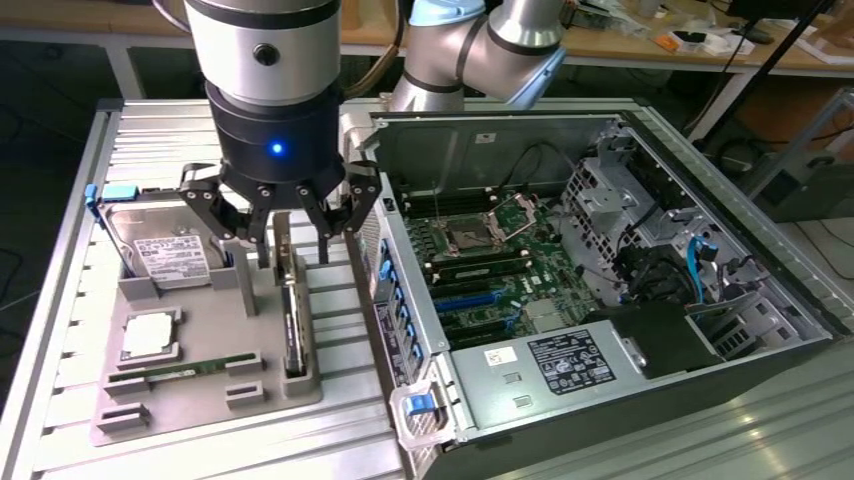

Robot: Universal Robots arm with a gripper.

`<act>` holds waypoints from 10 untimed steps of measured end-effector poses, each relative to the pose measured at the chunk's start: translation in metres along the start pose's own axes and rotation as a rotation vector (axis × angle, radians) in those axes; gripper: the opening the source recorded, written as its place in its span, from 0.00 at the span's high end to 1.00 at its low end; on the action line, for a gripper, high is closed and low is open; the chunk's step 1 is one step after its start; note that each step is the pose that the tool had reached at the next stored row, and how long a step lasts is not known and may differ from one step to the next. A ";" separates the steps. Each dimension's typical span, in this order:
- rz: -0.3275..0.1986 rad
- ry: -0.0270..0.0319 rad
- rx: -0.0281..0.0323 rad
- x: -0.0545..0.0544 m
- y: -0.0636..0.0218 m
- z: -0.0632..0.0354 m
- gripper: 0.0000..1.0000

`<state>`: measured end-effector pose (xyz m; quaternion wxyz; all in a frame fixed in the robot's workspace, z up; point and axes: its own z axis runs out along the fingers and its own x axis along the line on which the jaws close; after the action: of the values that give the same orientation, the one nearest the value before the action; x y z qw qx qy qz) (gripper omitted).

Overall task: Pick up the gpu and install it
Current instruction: 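Pick up the gpu and move the gpu toward the slot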

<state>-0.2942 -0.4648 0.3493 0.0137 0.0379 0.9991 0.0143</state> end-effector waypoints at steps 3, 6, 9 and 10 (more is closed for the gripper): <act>0.000 -0.0001 0.0008 0.000 -0.0004 0.0044 0.46; 0.000 -0.0002 0.0020 0.000 -0.0007 0.0088 0.46; 0.000 -0.0002 0.0034 0.000 -0.0013 0.0128 0.46; 0.000 -0.0003 0.0038 0.000 -0.0014 0.0140 0.46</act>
<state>-0.2942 -0.4658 0.3353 0.0138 0.0379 0.9991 0.0124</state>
